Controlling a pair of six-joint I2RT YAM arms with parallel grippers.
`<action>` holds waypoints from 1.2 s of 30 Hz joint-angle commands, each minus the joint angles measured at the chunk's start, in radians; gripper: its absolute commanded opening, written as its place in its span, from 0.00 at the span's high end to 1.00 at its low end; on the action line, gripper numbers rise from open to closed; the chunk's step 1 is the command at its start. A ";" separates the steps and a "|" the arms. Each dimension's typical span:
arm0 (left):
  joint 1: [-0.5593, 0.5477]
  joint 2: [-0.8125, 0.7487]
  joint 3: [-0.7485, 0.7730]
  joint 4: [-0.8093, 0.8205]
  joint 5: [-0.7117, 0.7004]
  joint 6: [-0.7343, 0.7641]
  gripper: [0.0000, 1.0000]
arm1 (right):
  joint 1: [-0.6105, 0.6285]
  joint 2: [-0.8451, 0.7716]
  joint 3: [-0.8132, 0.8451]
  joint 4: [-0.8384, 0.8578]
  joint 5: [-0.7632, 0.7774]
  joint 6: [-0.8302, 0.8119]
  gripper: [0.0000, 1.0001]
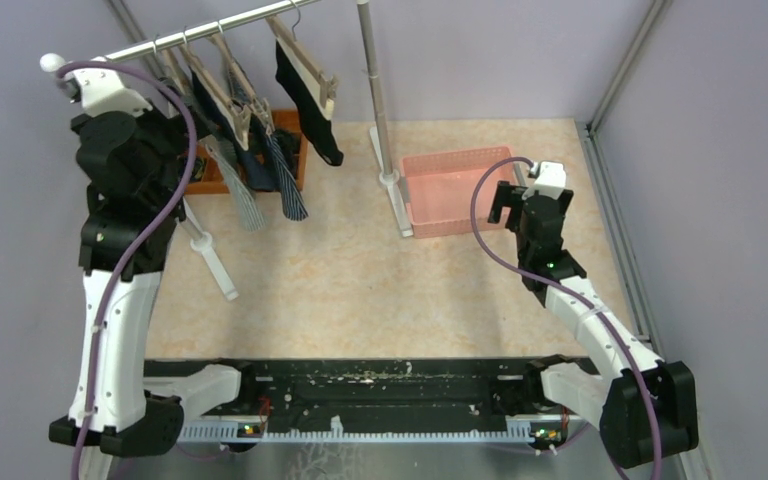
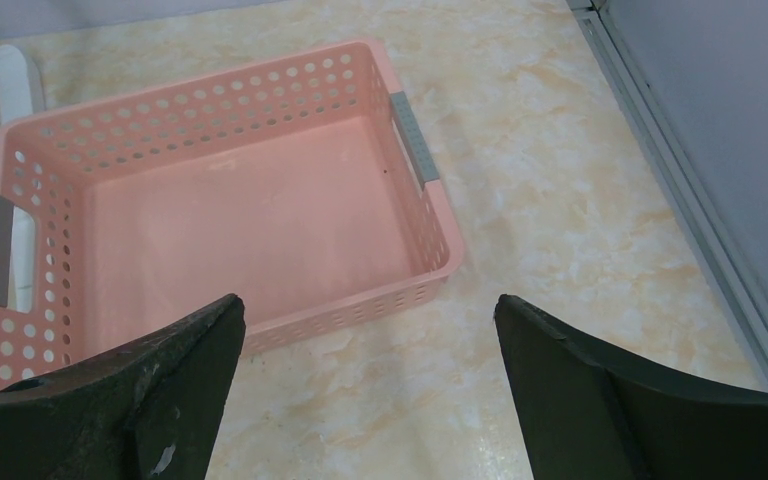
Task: Remove the underwear clipped to the hanger
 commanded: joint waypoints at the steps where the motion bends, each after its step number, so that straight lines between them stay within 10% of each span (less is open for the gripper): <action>1: 0.004 0.005 -0.021 0.052 0.033 0.025 0.00 | 0.011 -0.034 0.059 0.028 -0.009 -0.018 0.05; 36: 0.137 0.149 -0.022 0.127 0.075 0.053 0.00 | 0.020 -0.062 0.050 0.019 -0.018 -0.032 0.05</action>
